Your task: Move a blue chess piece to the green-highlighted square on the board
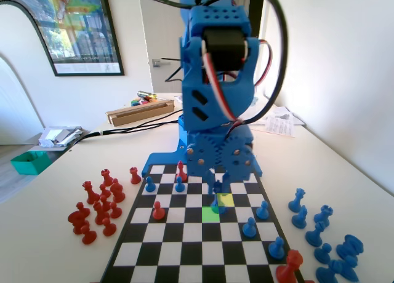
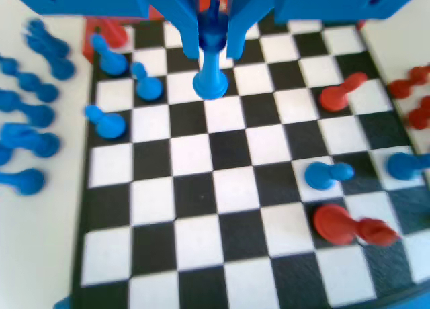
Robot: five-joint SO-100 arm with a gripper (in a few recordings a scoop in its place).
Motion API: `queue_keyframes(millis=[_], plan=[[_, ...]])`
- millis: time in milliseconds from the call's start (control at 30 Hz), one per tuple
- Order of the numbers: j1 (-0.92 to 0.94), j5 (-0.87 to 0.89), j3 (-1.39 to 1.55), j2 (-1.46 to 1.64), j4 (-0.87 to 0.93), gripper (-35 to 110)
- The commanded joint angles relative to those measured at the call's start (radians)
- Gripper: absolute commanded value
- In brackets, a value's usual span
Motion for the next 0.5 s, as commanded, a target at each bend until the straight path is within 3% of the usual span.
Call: queue_keyframes(millis=[0,467], plan=[[0.018,-0.028,-0.044,0.002,0.011,1],[0.031,-0.06,0.015,-0.035,-0.06,1]])
